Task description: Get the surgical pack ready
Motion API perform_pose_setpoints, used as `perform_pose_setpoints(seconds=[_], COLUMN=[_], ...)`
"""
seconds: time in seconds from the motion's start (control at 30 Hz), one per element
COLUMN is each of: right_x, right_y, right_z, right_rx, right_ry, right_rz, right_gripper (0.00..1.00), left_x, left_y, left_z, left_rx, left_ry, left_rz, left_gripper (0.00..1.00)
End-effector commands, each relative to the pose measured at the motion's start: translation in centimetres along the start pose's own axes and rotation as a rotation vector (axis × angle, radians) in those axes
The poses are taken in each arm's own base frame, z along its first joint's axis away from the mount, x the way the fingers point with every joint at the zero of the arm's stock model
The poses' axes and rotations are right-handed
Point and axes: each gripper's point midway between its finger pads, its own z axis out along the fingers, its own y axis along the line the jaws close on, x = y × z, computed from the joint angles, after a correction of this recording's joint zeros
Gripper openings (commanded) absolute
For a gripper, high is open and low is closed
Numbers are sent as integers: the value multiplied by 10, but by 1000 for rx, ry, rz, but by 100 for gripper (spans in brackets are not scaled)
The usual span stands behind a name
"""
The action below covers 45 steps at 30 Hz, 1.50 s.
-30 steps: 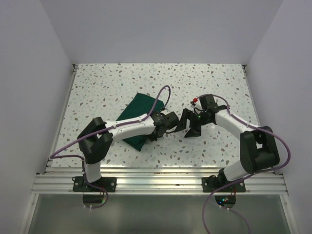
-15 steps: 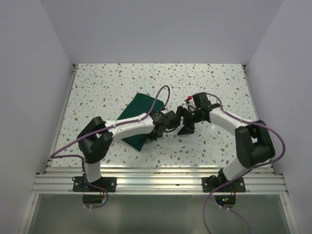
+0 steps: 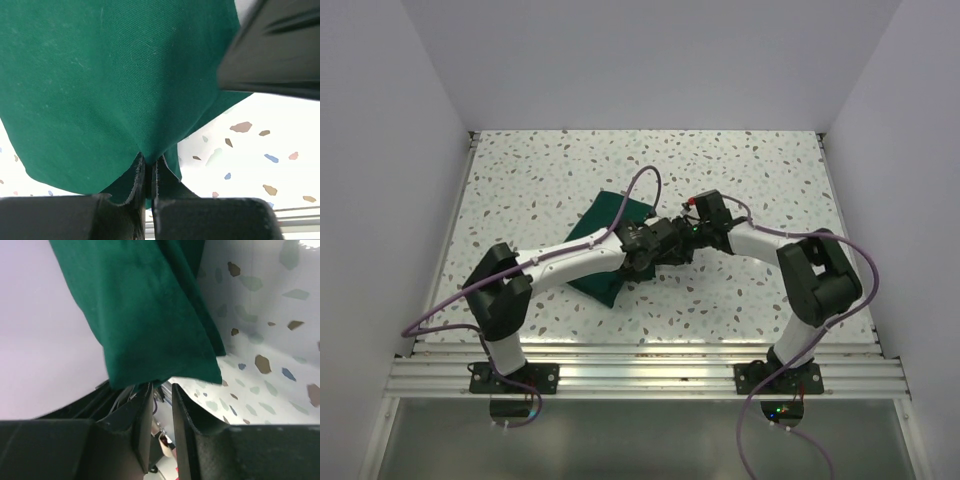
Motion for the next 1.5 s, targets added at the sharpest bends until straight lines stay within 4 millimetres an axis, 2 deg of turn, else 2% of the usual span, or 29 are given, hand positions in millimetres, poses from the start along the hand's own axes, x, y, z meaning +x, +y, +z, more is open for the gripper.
perform_pose_setpoints(seconds=[0.0, 0.13, 0.37, 0.53, 0.73, 0.87, 0.9, 1.0, 1.1, 1.17, 1.2, 1.27, 1.3, 1.33, 1.4, 1.47], right_x=[-7, -7, -5, -11, -11, -18, -22, -30, -35, -34, -30, -33, -31, -35, -33, -38], right_y=[28, 32, 39, 62, 79, 82, 75, 69, 72, 68, 66, 61, 50, 54, 40, 36], right_z=[14, 31, 57, 68, 74, 82, 89, 105, 111, 107, 99, 86, 81, 67, 55, 37], right_rx=[-66, -78, -92, -165, -209, -234, -215, -229, -248, -220, -181, -141, -85, -78, -10, 6], right_ry=[-18, -18, -16, -34, -41, -74, -87, -100, -96, -101, -99, -117, -107, -131, -117, -133], right_rz=[6, 22, 15, 27, 34, 40, 40, 58, 36, 0, -1, -61, -54, -74, -95, -122], right_gripper=[22, 17, 13, 12, 12, 12, 11, 12, 14, 15, 15, 17, 18, 18, 22, 26], left_x=[-19, -23, -35, -44, -49, -51, -50, -46, -40, -35, -34, -31, -31, -30, -30, -31], left_y=[1, 1, -5, -8, -10, -13, -14, -17, -21, -21, -20, -18, -17, -17, -13, -11], left_z=[-14, -16, -22, -28, -33, -34, -33, -29, -23, -20, -19, -20, -21, -23, -25, -30], left_rx=[47, 48, 85, 110, 126, 148, 148, 155, 169, 163, 160, 158, 163, 179, 194, 234], left_ry=[-93, -103, -138, -152, -165, -171, -167, -150, -135, -118, -114, -118, -122, -128, -134, -148], left_rz=[-34, -25, -18, -6, 6, 5, 9, 16, 22, 25, 19, 8, -3, -13, -41, -70], left_gripper=[0, 0, 0, 0, 0, 0, 0, 0, 0, 0, 0, 11, 18, 29, 37, 45])
